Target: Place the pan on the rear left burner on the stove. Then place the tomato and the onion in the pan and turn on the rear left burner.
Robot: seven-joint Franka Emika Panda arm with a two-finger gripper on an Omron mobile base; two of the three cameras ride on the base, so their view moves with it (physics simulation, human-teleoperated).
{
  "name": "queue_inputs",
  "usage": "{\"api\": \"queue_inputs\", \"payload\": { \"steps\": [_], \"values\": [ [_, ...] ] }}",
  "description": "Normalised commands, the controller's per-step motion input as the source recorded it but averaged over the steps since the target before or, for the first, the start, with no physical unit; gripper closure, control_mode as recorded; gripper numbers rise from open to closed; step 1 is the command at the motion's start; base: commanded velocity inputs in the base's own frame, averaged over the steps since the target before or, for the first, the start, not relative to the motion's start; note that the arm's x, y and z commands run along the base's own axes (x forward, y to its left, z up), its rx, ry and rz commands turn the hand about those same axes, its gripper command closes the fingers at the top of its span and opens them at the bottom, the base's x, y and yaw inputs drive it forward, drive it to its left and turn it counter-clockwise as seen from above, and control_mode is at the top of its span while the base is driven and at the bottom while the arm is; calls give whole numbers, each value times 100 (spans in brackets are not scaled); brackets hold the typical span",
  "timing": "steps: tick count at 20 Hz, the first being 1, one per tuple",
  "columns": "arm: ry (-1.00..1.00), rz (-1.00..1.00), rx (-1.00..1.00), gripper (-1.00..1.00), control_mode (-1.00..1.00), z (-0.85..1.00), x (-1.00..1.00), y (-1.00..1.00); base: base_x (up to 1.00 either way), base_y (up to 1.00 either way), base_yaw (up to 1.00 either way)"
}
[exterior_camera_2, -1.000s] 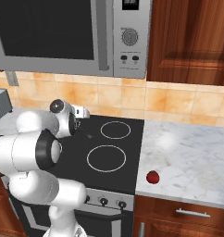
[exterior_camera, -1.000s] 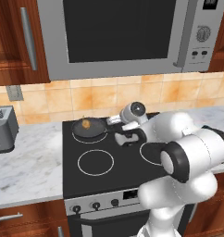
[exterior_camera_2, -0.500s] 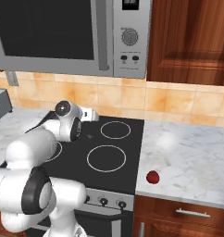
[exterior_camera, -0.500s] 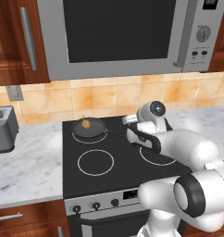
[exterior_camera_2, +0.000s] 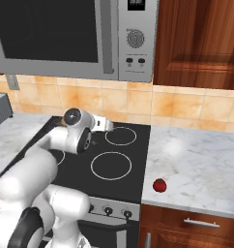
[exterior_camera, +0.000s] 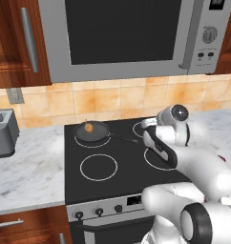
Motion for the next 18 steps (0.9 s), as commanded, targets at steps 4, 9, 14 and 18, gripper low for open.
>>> {"api": "queue_inputs", "payload": {
  "steps": [4, 9, 14, 18],
  "values": [
    [0, -7, -2, -100, -100, 14, -34, -46, 0, 0, 0],
    [0, -6, -1, -100, -100, 11, -34, -45, 0, 0, 0],
    [0, -4, -1, -100, -100, 11, -37, -34, 0, 0, 0],
    [0, -2, -1, -100, -100, 17, -46, -28, 0, 0, 0]
  ]
}}
